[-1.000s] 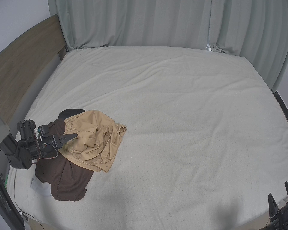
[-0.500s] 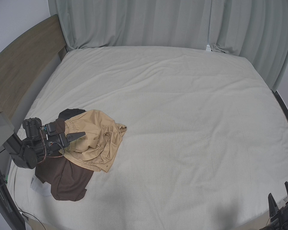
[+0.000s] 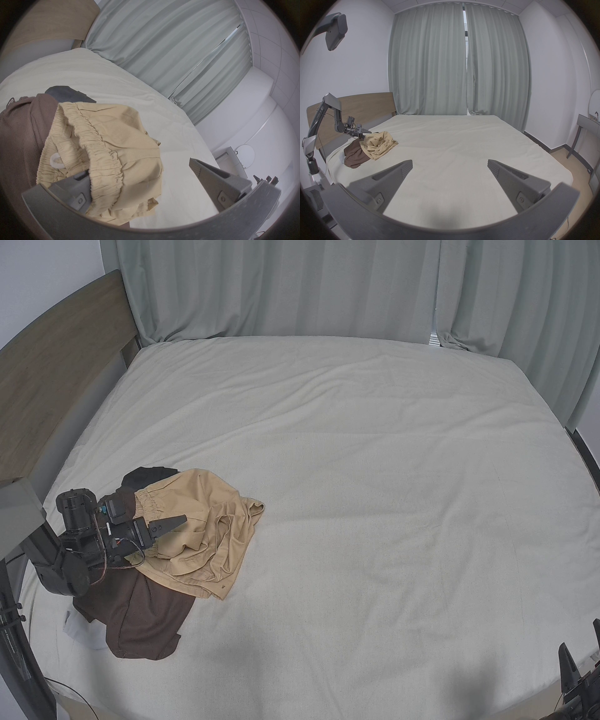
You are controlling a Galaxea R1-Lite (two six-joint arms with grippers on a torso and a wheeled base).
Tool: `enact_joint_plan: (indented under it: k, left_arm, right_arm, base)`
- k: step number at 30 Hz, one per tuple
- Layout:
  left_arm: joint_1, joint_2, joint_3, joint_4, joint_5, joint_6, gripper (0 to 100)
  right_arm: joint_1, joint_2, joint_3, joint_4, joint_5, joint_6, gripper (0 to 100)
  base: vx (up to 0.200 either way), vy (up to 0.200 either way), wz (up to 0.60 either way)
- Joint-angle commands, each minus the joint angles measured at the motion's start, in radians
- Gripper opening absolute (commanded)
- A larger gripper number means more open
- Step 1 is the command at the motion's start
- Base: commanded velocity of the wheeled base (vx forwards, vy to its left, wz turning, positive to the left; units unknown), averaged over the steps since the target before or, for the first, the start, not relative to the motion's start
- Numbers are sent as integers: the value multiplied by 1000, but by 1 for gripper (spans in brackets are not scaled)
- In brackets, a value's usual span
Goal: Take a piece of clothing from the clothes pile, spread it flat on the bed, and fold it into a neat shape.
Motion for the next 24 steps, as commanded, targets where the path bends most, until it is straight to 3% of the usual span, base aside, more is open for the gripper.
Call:
enact_joint_plan:
  k: [1, 5, 6, 20, 23, 24]
  left_arm:
    - [1, 39, 6, -17, 3, 0, 100]
    - [-1, 39, 6, -17, 3, 0, 100]
    - [-1, 41, 1, -17, 4, -2, 0]
    - [4, -5, 19, -22, -3, -11, 0]
    - [4, -42, 41, -22, -8, -32, 0]
    - [-1, -136, 84, -23, -11, -100, 0]
  right_arm:
    - [0, -16, 16, 1, 0, 0, 100]
    - [0, -16, 16, 1, 0, 0, 100]
    - [0, -16, 16, -1, 0, 0, 100]
    - [0, -16, 16, 1, 0, 1, 100]
    - [0, -16, 16, -1, 0, 0, 100]
    - [0, -16, 16, 1, 0, 0, 100]
  base:
    - [0, 0, 0]
    - [0, 0, 0]
    - [0, 0, 0]
    - [0, 0, 0]
    - [0, 0, 0]
    - [0, 0, 0]
